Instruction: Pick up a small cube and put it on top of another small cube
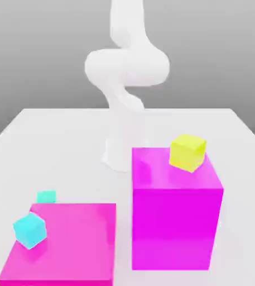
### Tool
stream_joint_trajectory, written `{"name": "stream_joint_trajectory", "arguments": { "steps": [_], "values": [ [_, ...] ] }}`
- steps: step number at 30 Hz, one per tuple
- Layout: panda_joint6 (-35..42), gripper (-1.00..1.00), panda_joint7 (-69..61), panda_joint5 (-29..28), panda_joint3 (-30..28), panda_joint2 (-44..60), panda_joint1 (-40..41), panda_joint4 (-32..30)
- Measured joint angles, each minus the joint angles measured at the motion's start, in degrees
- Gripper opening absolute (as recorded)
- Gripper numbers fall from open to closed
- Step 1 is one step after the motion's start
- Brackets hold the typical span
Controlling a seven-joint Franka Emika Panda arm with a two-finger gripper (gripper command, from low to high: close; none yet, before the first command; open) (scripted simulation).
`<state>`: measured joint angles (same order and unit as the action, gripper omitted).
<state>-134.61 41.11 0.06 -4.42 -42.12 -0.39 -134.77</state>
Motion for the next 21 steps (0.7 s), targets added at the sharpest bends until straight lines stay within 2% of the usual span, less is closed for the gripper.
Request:
{"name": "stream_joint_trajectory", "arguments": {
  "steps": [11, 21],
  "values": [
    [-12.6, 0.00, -21.2, 0.7, -17.0, 17.4, -0.8, -13.3],
    [-24.0, 0.00, -39.3, 0.3, -28.3, 32.7, 1.0, -25.2]
  ]
}}
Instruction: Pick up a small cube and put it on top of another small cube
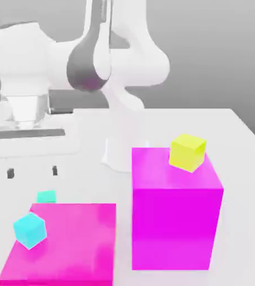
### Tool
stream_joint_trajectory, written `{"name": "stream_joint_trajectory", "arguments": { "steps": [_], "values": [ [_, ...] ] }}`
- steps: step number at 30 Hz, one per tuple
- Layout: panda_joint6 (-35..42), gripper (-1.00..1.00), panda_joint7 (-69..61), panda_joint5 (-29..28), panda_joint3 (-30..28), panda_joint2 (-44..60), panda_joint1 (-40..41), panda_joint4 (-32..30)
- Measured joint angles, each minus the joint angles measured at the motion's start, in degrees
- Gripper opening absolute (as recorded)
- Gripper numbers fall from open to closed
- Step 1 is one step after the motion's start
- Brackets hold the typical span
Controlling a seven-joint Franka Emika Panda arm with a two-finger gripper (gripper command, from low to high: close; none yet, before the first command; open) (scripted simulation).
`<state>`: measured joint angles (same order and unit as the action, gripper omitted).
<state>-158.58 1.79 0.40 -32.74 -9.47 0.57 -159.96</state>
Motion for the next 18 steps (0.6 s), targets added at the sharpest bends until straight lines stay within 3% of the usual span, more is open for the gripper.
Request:
{"name": "stream_joint_trajectory", "arguments": {
  "steps": [6, 12, 18],
  "values": [
    [-6.1, 0.00, -5.3, -6.4, -4.1, 6.9, 5.0, -6.2],
    [-7.4, 0.00, 2.4, -18.0, -4.7, 9.3, 7.6, -5.6],
    [-8.6, 0.00, 7.4, -24.6, -6.0, 12.3, 7.6, -4.5]
  ]
}}
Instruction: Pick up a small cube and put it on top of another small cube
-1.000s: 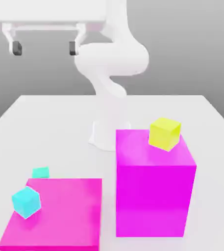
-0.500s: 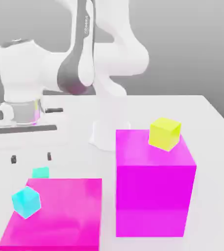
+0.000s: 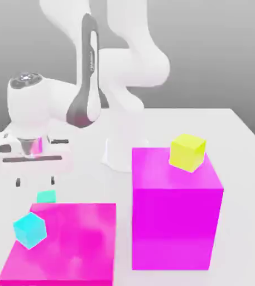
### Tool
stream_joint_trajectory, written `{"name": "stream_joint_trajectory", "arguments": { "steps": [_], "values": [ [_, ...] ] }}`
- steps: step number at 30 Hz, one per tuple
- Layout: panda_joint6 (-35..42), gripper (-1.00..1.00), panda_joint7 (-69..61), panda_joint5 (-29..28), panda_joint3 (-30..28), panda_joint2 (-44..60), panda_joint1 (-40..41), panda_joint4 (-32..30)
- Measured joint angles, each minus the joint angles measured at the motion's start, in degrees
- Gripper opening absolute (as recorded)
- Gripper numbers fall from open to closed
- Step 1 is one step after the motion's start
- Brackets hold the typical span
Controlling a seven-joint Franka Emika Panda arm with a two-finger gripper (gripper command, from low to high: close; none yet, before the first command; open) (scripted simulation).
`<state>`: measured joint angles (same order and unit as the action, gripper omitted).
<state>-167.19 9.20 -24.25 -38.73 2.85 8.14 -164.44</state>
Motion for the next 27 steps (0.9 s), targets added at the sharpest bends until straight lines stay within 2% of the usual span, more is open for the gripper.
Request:
{"name": "stream_joint_trajectory", "arguments": {
  "steps": [6, 13, 21, 27],
  "values": [
    [-1.9, 0.00, 0.9, -0.8, 0.0, 3.7, 0.0, 0.6],
    [-4.9, 0.00, -2.1, 3.7, 4.5, 7.9, 3.2, 0.8],
    [-8.3, 0.00, -7.2, 10.6, 16.2, 11.1, 13.2, 0.8],
    [-10.7, 0.00, -10.5, 14.9, 28.8, 12.4, 24.9, 0.8]
  ]
}}
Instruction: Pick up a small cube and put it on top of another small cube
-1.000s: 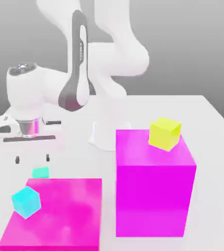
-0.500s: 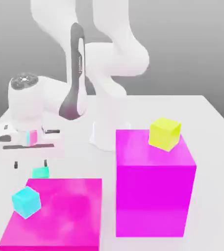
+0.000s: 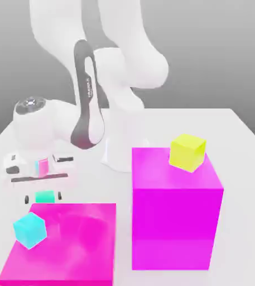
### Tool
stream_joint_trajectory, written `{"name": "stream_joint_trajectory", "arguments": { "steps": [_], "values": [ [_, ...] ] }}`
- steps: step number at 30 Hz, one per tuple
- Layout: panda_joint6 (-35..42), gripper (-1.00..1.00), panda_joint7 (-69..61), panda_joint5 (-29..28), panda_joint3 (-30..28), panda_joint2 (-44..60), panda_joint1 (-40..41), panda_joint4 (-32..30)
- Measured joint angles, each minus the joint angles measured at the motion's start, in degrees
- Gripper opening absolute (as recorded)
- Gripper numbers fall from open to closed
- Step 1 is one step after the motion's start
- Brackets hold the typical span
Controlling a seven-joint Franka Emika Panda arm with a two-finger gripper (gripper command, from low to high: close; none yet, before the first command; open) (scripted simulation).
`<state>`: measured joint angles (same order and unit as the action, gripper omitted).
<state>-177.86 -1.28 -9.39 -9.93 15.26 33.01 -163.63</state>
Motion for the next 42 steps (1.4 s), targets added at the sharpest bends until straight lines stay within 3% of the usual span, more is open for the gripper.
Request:
{"name": "stream_joint_trajectory", "arguments": {
  "steps": [3, 4, 11, 21, 28, 35, 42],
  "values": [
    [-1.2, 0.00, -1.5, 1.7, 7.3, 0.4, 7.0, 0.0],
    [-1.4, -1.00, -1.7, 2.0, 8.7, 0.5, 8.4, 0.0],
    [-1.2, -1.00, -1.4, 1.7, 8.5, 0.5, 8.3, 0.0],
    [2.6, -1.00, 5.8, -7.6, -11.1, -1.4, -9.3, 0.2],
    [5.7, -1.00, 11.0, -14.8, -20.0, -4.3, -16.4, 0.3],
    [8.8, -1.00, 13.7, -18.9, -23.0, -8.4, -18.4, 0.2],
    [10.9, -1.00, 11.6, -16.4, -22.4, -12.5, -18.2, -0.7]
  ]
}}
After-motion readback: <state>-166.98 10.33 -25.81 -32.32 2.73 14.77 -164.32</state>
